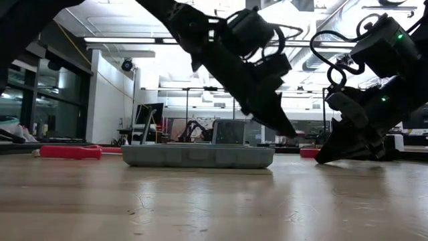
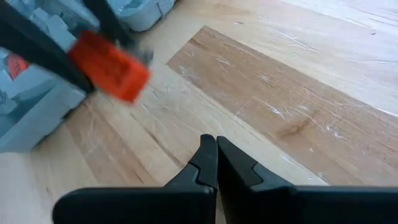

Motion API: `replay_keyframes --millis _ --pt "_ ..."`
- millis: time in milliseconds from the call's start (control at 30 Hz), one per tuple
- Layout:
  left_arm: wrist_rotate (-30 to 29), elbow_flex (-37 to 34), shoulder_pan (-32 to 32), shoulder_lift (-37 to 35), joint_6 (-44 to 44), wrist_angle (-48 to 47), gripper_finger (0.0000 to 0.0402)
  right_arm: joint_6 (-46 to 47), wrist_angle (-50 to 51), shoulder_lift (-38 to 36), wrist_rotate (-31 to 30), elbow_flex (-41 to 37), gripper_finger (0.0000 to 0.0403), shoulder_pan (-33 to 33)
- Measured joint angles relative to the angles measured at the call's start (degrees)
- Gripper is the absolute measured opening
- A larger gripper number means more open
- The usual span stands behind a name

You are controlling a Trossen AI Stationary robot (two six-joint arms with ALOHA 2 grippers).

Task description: Prefit tool cases

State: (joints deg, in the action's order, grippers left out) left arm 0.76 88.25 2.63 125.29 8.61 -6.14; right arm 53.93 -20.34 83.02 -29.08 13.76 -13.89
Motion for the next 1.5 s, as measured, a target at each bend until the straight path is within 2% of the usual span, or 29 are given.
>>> replay_keyframes --millis 267,500,733,933,1200,1367,1500 --pt "-1.76 0.05 -0.22 -6.12 2.44 -9.14 0.0082 -0.45 0.02 0.0 0.01 0.0 0.0 0.0" --pt "-4.8 0.07 -1.33 -12.71 3.8 -23.48 0.0082 -1.45 0.05 -0.02 0.16 0.0 0.0 0.0" --pt "-5.87 -0.82 -2.49 -17.77 0.8 -36.14 0.0082 -1.51 0.0 -0.02 0.22 0.0 0.0 0.0" --pt "-5.08 -1.29 -5.0 -18.31 -2.75 -45.17 0.0082 -1.95 -0.04 -0.02 0.42 0.02 0.0 -0.02" --pt "-4.16 -3.4 -8.59 -18.4 -6.16 -47.16 0.0082 -2.16 -0.12 -0.02 0.46 0.02 0.0 -0.02" --pt "-3.44 -12.73 -10.23 -20.33 -10.13 -46.87 0.0082 -2.56 -0.34 -0.02 0.6 0.01 0.0 -0.02" --pt "-3.16 -20.65 -10.79 -26.42 -15.48 -40.07 0.0082 -3.16 -0.4 -0.01 0.55 0.01 0.0 -0.03"
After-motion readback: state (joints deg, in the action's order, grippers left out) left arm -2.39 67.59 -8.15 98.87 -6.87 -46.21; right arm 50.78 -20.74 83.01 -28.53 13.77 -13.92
